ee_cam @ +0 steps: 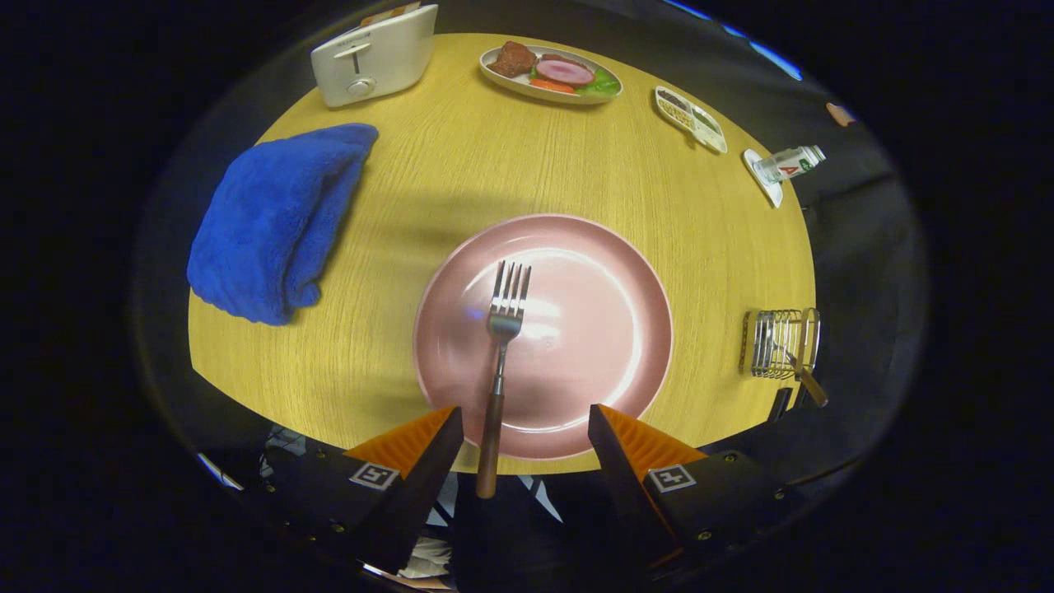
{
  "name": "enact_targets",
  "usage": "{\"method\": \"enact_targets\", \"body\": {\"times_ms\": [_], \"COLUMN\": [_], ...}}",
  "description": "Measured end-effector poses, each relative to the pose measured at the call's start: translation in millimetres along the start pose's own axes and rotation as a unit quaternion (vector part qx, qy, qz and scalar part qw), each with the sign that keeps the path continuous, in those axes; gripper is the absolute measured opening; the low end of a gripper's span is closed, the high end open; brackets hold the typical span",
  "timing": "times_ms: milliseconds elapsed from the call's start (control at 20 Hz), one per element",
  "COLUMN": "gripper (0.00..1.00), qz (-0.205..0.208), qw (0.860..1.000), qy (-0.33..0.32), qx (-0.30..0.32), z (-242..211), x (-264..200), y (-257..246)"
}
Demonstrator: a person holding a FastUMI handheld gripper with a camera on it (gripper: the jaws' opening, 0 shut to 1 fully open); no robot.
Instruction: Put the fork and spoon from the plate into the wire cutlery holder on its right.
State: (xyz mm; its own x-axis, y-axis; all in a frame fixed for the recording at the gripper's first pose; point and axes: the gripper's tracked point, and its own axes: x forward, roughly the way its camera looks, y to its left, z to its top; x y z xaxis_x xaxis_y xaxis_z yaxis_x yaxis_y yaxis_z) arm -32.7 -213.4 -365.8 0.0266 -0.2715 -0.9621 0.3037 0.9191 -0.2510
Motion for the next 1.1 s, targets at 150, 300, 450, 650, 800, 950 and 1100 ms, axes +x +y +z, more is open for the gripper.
{"method": "enact_targets", "body": {"times_ms": [150, 300, 450, 650, 800, 950, 1100], "gripper": [0.87, 0.87, 0.87, 0.87, 0.84, 0.67, 0.66], "qz": [0.007, 0.017, 0.021, 0.027, 0.030, 0.032, 0.039], "qw": [1.000, 0.999, 0.999, 0.999, 0.999, 0.999, 0.999], "qy": [0.003, 0.005, 0.007, 0.008, 0.011, 0.019, 0.016], "qx": [0.016, 0.029, 0.035, 0.036, 0.032, 0.031, 0.028], "z": [0.7, 0.9, 2.4, 0.1, -1.9, -6.5, -6.8], "x": [8.2, 15.2, 20.3, 30.0, 35.8, 40.2, 44.1], "y": [2.5, 4.6, 4.9, 7.9, 6.2, 7.0, 10.1]}}
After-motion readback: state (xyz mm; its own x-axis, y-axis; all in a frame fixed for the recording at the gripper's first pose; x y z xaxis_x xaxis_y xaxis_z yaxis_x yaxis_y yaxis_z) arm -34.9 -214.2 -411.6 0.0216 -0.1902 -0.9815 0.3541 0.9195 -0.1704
